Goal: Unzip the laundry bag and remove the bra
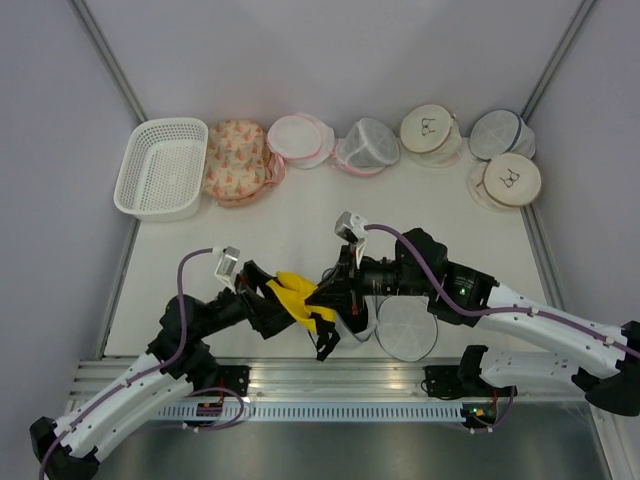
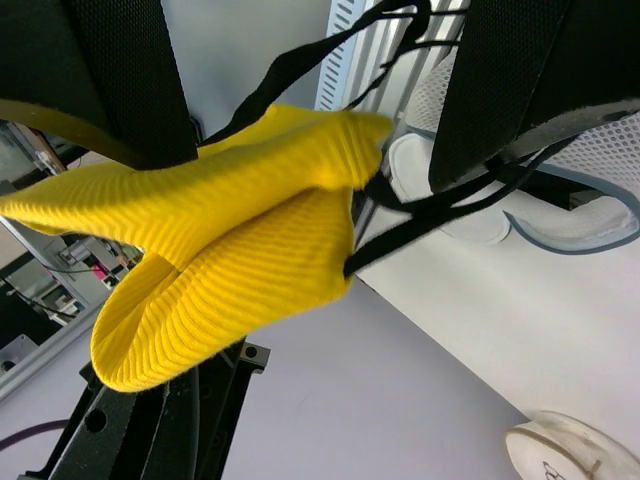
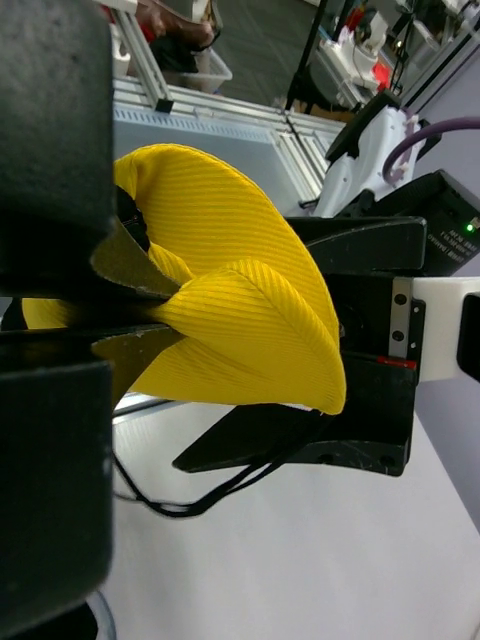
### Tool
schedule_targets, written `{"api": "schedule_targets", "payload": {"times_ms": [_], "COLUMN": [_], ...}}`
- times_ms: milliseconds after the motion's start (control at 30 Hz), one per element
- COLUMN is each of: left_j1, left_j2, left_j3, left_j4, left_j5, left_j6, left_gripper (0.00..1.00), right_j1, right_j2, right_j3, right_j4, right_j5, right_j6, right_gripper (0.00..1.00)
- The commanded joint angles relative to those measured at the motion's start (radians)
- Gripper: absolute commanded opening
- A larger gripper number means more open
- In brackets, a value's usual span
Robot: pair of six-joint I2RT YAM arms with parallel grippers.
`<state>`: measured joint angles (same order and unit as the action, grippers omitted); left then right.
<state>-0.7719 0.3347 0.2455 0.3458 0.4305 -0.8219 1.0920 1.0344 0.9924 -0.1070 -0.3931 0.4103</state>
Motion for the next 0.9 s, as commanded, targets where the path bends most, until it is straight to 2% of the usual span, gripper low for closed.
{"api": "schedule_targets", "payload": {"times_ms": [0,133,167,267,333,400,433,500,533,567,633,800,867], "left_j1": [-0.003,-0.003,-0.003,-0.003,-0.001,-0.003,-0.003,-0.001,-0.003,-0.003,-0.001,0.000,0.003], "left_j2": [0.013,0.029,0.035,0.043,0.047,0.058,0.063,0.070,0.075,0.078,0.101,0.234,0.329], "left_j3": [0.005,0.015,0.018,0.032,0.047,0.061,0.081,0.103,0.132,0.153,0.222,0.424,0.481], "left_j4": [0.085,0.097,0.098,0.076,0.059,0.021,-0.002,-0.075,-0.120,-0.163,-0.272,-0.386,-0.410], "left_j5": [0.025,0.043,0.047,0.051,0.050,0.037,0.001,-0.041,-0.114,-0.157,-0.278,-0.455,-0.556], "left_j6": [0.040,0.038,0.037,0.044,0.055,0.064,0.070,0.084,0.102,0.116,0.168,0.321,0.368], "left_gripper": [0.98,0.86,0.74,0.54,0.46,0.18,0.04,0.02,0.02,0.02,0.02,0.02,0.02], "right_j1": [0.000,0.000,0.000,0.000,0.000,0.002,0.000,0.000,0.002,0.000,0.002,0.000,0.000], "right_j2": [0.026,0.069,0.078,0.076,0.073,0.072,0.072,0.069,0.056,0.046,0.020,-0.100,-0.140], "right_j3": [-0.029,-0.032,-0.031,-0.021,-0.011,-0.003,0.005,0.015,0.021,0.026,0.035,0.035,0.026], "right_j4": [0.145,0.159,0.161,0.148,0.124,0.075,0.061,0.008,-0.008,-0.022,-0.075,-0.203,-0.236], "right_j5": [-0.113,-0.112,-0.107,-0.070,-0.050,-0.006,0.011,0.071,0.092,0.147,0.230,0.498,0.545], "right_j6": [0.081,0.099,0.101,0.093,0.079,0.068,0.065,0.056,0.050,0.047,0.041,0.044,0.054], "right_gripper": [0.00,0.00,0.00,0.00,0.01,0.00,0.05,0.33,0.51,0.63,0.95,0.98,0.98]}}
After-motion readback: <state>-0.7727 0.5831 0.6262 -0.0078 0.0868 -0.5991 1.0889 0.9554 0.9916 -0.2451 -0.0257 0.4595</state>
